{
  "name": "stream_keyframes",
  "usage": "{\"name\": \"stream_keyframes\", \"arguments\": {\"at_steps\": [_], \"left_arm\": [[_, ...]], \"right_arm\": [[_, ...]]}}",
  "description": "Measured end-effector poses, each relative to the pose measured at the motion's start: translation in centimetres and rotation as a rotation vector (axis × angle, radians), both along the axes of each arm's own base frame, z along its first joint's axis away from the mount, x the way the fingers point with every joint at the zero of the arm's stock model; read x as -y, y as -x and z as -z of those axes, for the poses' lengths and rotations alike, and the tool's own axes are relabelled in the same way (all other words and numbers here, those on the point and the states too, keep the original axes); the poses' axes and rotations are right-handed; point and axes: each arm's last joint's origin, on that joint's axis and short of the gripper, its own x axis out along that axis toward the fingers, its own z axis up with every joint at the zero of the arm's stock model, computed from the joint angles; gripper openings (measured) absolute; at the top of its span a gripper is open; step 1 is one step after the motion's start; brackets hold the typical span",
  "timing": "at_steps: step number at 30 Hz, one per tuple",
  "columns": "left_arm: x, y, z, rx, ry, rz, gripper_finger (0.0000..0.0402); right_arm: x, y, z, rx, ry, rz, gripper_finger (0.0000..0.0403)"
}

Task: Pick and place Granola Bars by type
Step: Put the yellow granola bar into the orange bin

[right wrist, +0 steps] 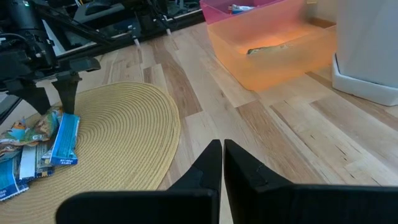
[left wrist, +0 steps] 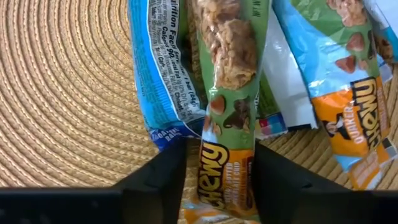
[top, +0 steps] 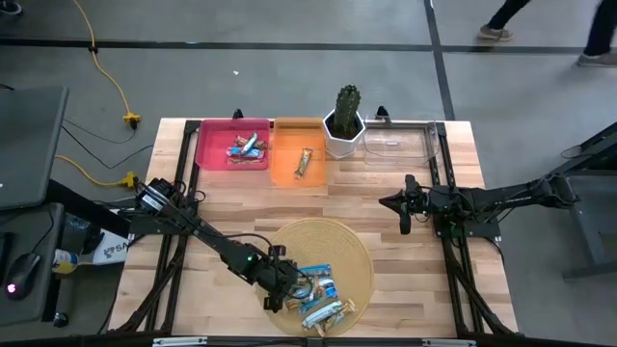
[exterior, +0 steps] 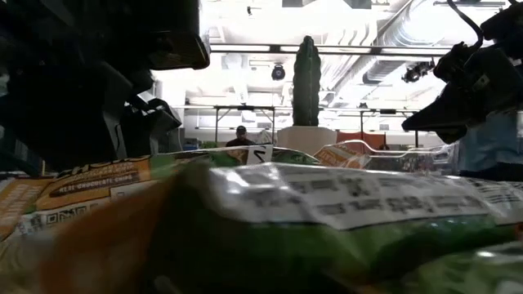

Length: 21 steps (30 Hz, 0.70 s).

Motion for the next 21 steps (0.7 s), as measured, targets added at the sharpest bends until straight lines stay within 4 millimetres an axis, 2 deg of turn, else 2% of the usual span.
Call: {"name": "stream_keyframes", "arguments": {"at_steps": [7,15,21], "left_arm": [[0.1,0.1,0.0,-0.023,0.039,0.025,0.0093],[0.1,0.2,-0.1,-0.051,0.052,0.039,0.0074],[-0.4,0.4,-1.2,-0.092,-0.125,0.032,0.0072]], "right_arm": [[0.0,0.0,0.0,0.0,0.001,0.0,0.0],[0.0,0.0,0.0,0.0,0.0,0.0,0.0],[0.0,0.0,0.0,0.0,0.001,0.0,0.0]]}}
